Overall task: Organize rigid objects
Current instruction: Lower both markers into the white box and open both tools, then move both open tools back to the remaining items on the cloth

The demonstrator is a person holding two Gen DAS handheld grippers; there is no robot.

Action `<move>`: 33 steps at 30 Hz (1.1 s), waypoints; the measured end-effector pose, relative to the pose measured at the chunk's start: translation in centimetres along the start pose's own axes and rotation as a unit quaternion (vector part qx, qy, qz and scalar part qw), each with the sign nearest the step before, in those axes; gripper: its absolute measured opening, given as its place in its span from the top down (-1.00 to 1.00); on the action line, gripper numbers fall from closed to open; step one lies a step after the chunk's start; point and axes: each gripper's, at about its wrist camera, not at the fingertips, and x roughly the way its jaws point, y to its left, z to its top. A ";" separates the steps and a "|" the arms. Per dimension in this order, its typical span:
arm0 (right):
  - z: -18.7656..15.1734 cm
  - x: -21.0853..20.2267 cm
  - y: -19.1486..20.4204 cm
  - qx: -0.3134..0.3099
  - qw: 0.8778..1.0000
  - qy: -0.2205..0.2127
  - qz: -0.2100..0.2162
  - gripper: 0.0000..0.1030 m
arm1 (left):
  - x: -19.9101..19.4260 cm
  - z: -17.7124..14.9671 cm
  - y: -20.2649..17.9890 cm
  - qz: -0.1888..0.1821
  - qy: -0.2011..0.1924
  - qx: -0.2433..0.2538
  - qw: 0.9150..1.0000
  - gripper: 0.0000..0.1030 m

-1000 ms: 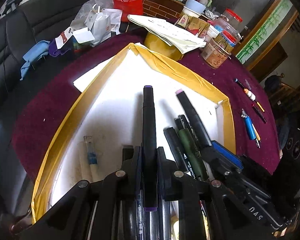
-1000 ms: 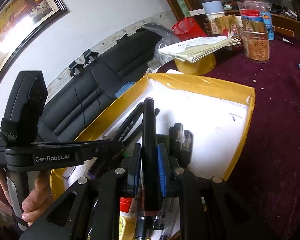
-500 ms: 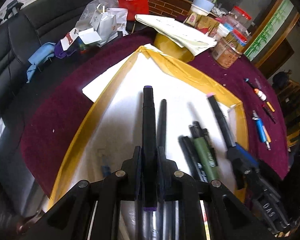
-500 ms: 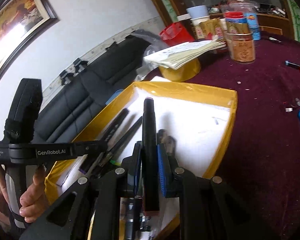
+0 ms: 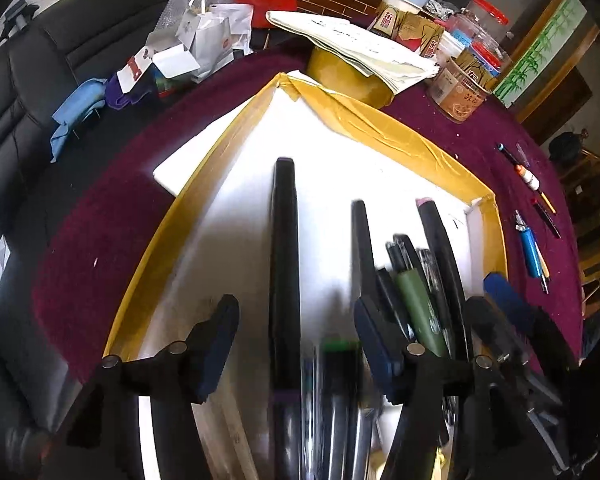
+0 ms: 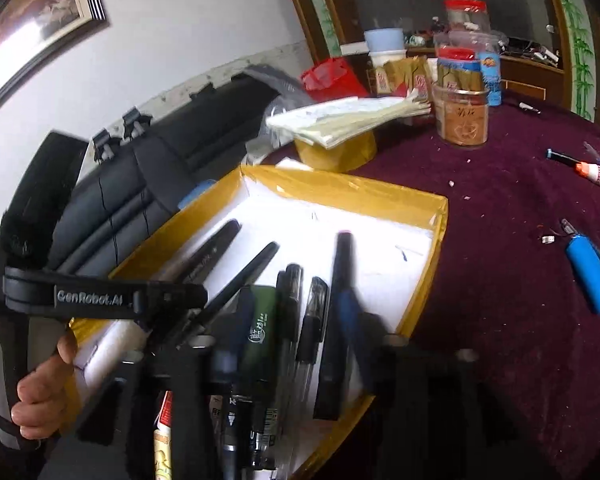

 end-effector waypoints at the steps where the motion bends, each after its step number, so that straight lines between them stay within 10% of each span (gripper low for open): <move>1: 0.0 -0.5 -0.1 0.002 1.000 -0.010 0.006 0.06 | -0.6 -0.4 0.1 0.001 -0.005 -0.010 1.000 -0.23; 8: -0.5 -6.0 -1.9 0.054 0.992 -0.046 0.102 -0.11 | -7.6 -7.7 -4.0 0.014 -0.105 0.004 0.994 -0.29; 13: -3.3 -11.0 -5.6 0.070 0.988 -0.009 0.139 -0.23 | -7.2 -12.7 -9.3 -0.029 -0.085 0.039 0.995 -0.32; 24: -5.6 -19.4 -17.4 0.115 0.993 -0.002 0.022 -0.22 | -3.9 -15.4 -22.6 -0.073 -0.041 0.180 0.980 -0.32; 30: 0.0 -15.9 -23.0 0.141 0.990 0.026 0.007 -0.22 | -2.7 -13.3 -24.4 -0.084 -0.017 0.172 0.981 -0.32; 33: 1.2 -11.5 -25.4 0.166 0.985 0.049 0.012 0.18 | -1.4 -10.8 -25.6 -0.081 -0.006 0.167 0.983 -0.32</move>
